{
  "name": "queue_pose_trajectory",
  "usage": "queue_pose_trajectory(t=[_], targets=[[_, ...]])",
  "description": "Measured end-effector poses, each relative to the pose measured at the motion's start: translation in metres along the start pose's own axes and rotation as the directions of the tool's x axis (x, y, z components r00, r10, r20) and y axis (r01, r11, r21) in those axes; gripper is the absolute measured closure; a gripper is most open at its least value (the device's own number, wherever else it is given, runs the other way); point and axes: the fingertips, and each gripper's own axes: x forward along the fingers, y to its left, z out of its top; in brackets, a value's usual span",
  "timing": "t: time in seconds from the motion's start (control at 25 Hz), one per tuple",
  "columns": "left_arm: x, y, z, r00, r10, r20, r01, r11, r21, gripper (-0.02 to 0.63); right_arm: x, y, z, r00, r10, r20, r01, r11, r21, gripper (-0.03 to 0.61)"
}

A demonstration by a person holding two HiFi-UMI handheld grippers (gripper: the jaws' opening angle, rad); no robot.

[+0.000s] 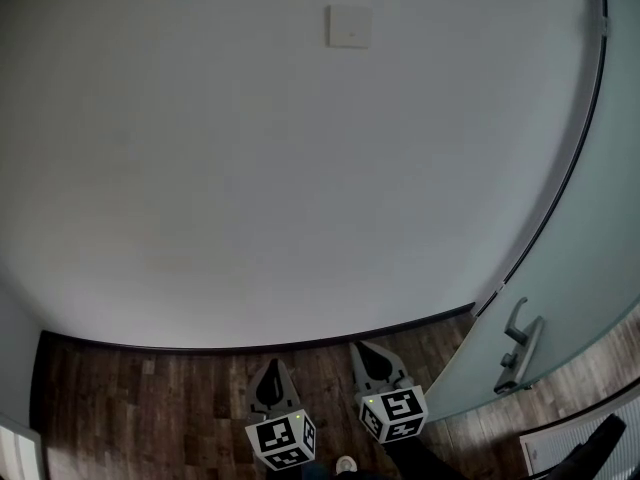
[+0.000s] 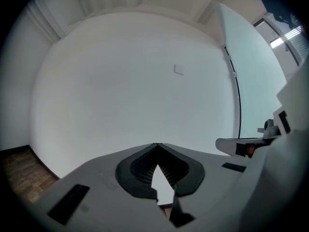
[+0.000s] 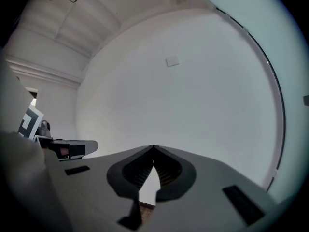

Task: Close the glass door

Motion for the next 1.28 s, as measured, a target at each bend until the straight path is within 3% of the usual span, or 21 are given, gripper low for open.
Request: queue_pose_trajectory(t=[0.36,0.76,1.0,1.28], targets=[[0.067,0.039,0.021,0.998,-0.058,0.007,0.058,0.998,0.018,0.614,0.071,0.007,0.014,0.999,-0.043,0.008,0.043,0.999,0.007,0.588],[0.162,0.056,0.039,0.972,-0.235,0.002,0.235,0.972,0.023,0.614,0.146,-0.004,0.036,0.982,-0.188,0.033,0.188,0.982,-0.006,0.588],[0.196,0.018,0.026,0.922,-0.383,-0.052,0.384,0.923,0.008,0.614,0.136,-0.037,0.032,0.941,-0.338,0.016,0.338,0.941,0.008,0.588],[0.228,-0.056,0.02,0.859,-0.506,-0.079,0.509,0.86,0.025,0.614,0.116,-0.104,0.032,0.892,-0.453,0.01,0.452,0.891,0.036,0.588]])
